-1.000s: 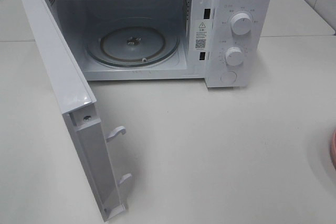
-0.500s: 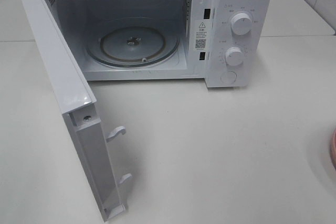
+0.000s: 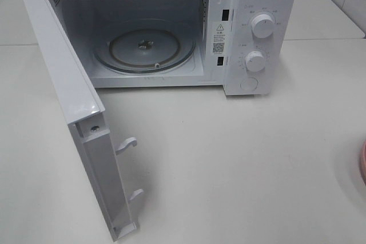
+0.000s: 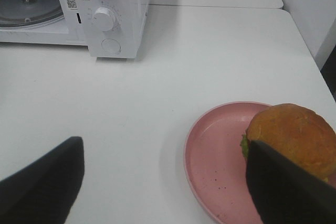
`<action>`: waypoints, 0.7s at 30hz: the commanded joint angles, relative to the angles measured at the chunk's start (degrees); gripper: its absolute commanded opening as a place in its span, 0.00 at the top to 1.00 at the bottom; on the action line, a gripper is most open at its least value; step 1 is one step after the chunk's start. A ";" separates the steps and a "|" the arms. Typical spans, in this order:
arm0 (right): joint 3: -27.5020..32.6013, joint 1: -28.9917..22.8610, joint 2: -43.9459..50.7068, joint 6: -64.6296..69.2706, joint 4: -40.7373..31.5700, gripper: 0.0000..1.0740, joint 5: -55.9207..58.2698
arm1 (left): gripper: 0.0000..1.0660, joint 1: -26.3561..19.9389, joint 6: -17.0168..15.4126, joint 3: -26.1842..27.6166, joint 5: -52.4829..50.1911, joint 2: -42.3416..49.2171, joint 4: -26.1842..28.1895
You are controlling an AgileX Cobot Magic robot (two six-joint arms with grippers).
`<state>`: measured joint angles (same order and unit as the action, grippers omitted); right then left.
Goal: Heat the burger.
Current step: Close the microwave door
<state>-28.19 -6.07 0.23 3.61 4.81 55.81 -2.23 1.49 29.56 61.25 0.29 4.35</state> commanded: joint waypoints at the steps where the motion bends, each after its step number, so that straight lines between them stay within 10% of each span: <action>1: 0.11 0.34 2.01 -0.80 -0.11 0.29 -0.69 | 0.06 -0.29 -0.11 0.00 -0.06 0.11 -0.17; 21: 0.11 0.34 2.01 -0.80 -0.11 0.29 -0.69 | 0.06 -0.29 -0.17 0.00 -0.06 0.11 0.11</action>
<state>-28.19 -6.07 0.23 3.55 4.81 55.81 -2.23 1.49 29.56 61.25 0.29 4.35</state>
